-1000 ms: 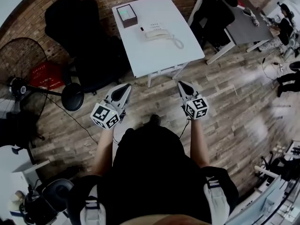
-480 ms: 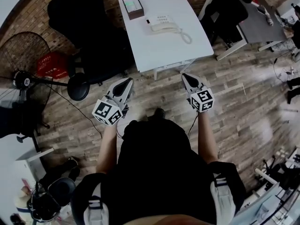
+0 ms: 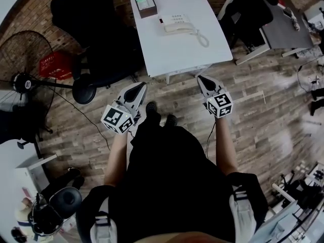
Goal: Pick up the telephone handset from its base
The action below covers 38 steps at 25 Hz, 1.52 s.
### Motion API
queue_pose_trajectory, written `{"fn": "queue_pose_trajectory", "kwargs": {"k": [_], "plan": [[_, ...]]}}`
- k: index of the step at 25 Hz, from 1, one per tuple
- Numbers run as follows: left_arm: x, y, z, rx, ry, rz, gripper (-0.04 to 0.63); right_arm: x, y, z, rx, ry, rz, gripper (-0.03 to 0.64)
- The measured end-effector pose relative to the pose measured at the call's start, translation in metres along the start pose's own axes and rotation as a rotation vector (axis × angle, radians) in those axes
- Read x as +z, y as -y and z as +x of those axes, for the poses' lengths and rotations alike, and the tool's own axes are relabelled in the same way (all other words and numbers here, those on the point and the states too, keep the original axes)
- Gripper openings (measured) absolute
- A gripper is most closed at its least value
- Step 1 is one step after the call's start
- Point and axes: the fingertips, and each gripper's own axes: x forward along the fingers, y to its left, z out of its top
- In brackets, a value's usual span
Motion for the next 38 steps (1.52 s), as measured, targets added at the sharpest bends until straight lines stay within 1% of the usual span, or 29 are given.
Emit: {"fn": "queue_pose_trajectory", "kwargs": {"k": [4, 8, 12, 20, 29, 34, 38], "plan": [[0.005, -0.007, 0.01, -0.022, 0.004, -0.002, 0.018, 0.009, 0.003, 0.003, -0.022, 0.028, -0.027, -0.003], [0.008, -0.028, 0.028, -0.045, -0.004, -0.006, 0.018, 0.011, 0.016, 0.012, -0.042, 0.022, -0.014, -0.003], [0.019, -0.052, 0.045, -0.059, 0.013, -0.005, 0.018, 0.017, 0.029, 0.025, -0.066, 0.027, 0.009, -0.003], [0.025, -0.094, 0.077, -0.085, 0.009, -0.035, 0.018, 0.036, 0.059, 0.052, -0.114, 0.034, 0.022, -0.003], [0.044, -0.113, 0.117, -0.159, 0.012, -0.019, 0.018, 0.047, 0.082, 0.056, -0.195, 0.041, 0.044, -0.003], [0.042, -0.123, 0.127, -0.182, -0.002, -0.026, 0.018, 0.039, 0.09, 0.059, -0.225, 0.027, 0.059, -0.003], [0.044, -0.131, 0.135, -0.196, -0.007, -0.032, 0.018, 0.045, 0.094, 0.066, -0.236, 0.027, 0.059, -0.003]]}}
